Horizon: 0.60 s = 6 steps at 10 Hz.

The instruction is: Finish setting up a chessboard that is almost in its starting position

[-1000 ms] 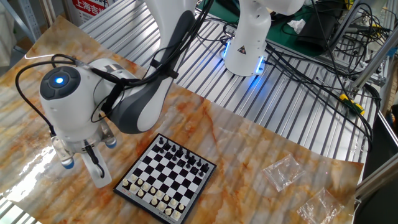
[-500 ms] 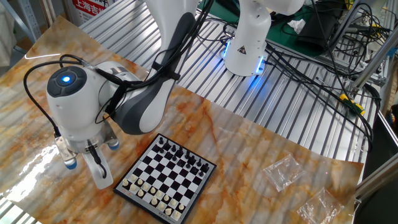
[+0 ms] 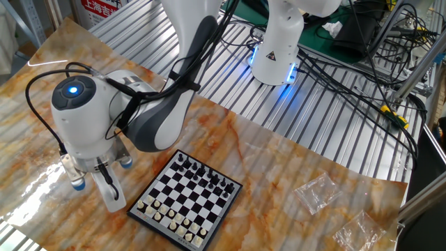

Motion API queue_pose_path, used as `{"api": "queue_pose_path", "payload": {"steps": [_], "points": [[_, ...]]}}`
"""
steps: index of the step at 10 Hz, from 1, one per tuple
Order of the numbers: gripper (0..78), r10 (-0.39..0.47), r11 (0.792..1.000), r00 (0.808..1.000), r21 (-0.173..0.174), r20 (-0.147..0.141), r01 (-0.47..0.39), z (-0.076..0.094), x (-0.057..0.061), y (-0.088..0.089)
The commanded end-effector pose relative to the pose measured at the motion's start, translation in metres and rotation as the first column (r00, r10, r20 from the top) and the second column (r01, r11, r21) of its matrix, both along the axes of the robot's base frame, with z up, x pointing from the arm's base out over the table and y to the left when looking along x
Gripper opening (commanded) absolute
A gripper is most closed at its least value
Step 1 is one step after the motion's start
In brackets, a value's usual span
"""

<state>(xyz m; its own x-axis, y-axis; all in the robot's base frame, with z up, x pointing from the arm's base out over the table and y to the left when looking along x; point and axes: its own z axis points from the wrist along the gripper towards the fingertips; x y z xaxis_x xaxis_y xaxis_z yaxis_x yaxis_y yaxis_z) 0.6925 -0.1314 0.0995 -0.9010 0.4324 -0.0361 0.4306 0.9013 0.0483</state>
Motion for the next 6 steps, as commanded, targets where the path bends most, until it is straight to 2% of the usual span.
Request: {"api": "queue_pose_path", "payload": {"steps": [1, 6], "points": [[0.0, -0.011, 1.0, 1.0, 0.003, 0.011, 0.011, 0.0, 0.0015, -0.0001], [0.0, -0.022, 1.0, 1.0, 0.005, 0.022, 0.022, -0.0029, 0.0024, 0.0005]]}}
